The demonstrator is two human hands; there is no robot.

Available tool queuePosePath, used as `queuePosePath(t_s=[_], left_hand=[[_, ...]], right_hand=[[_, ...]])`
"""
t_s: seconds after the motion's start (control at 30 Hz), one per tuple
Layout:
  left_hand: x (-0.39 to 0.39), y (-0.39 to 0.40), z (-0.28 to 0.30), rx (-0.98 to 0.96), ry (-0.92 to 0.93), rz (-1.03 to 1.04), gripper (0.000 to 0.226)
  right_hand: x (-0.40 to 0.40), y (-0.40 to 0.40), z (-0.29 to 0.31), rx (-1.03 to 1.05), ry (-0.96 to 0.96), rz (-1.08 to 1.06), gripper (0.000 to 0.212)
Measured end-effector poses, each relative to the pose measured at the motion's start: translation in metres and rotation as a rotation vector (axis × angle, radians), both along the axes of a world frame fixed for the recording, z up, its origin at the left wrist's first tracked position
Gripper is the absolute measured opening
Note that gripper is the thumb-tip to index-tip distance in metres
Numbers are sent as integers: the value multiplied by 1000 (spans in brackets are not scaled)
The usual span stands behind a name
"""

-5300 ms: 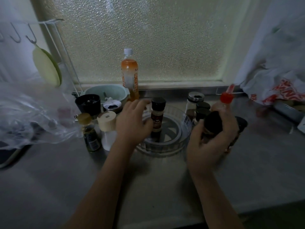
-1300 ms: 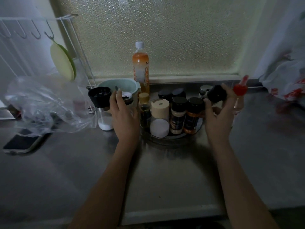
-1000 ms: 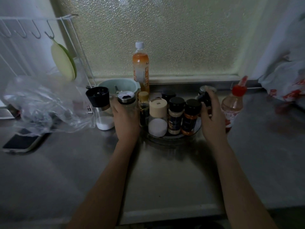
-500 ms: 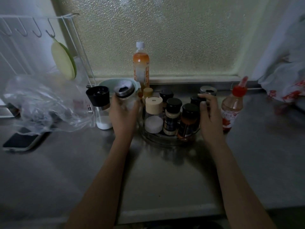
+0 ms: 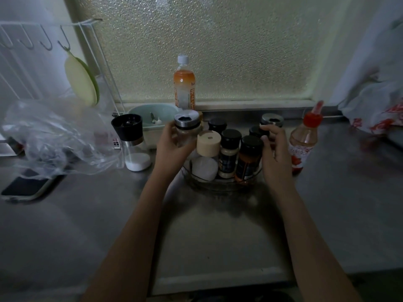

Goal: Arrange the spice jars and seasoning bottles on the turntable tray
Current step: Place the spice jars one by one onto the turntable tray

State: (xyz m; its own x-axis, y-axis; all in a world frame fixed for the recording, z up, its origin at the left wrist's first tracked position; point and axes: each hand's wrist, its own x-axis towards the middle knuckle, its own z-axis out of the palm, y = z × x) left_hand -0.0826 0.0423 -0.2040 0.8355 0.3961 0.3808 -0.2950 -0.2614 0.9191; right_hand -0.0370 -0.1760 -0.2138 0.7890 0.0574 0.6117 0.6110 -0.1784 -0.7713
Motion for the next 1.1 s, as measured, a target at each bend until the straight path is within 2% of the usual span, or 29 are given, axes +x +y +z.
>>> queuePosePath(t_s=[0.07, 0.17, 0.23, 0.3, 0.37, 0.43, 0.47, 0.53, 0.6, 0.63, 0.7, 0.73, 0.8, 0.87, 0.97, 1.03, 1.1], left_hand=[[1, 3, -3, 29, 58, -42, 50], [1, 4, -5, 90, 104, -59, 67], [0, 3, -4, 73, 109, -73, 65], [-1, 2, -3, -3, 98, -108, 59], [-4, -3, -1, -87, 68, -127, 54], [-7, -5, -1, -77, 10, -29, 48], [-9, -5, -1, -13, -38, 66, 44], [-14, -2, -1, 248, -144, 349, 36], [-18, 0, -1, 479, -237, 679, 31], [-20, 1, 0, 516, -264, 796, 32], [-19, 2, 1, 480, -262, 895, 36], [-19, 4, 1, 458, -260, 902, 38], [-17, 4, -1, 476, -301, 860, 37], [-15, -3, -4, 541, -335, 749, 34], [-14, -20, -5, 508, -186, 508, 24], [-13, -25, -5, 460, -111, 477, 21], [-13, -25, -2, 376, -83, 492, 22]], right_hand=[[0, -1, 0, -2, -14, -1, 21], [1, 0, 0, -25, -35, -22, 24], [-3, 1, 2, -28, -74, -77, 27], [-7, -1, 5, -5, -188, -287, 28], [-3, -10, 6, 14, -260, -598, 34], [3, -19, 5, 38, -125, -802, 50], [7, -23, 2, 42, -16, -807, 60], [16, -27, -6, 57, 156, -696, 74], [18, -26, -9, 56, 245, -628, 79], [17, -24, -7, 45, 231, -664, 79], [10, -21, 0, 10, 19, -779, 66], [6, -18, 5, -7, -116, -770, 54], [2, -12, 17, -63, -264, -553, 32], [8, -8, 30, -117, -193, -309, 24], [23, -5, 37, -220, 82, -161, 20], [26, -6, 29, -323, 190, -91, 20], [22, -7, 16, -375, 219, -66, 18]])
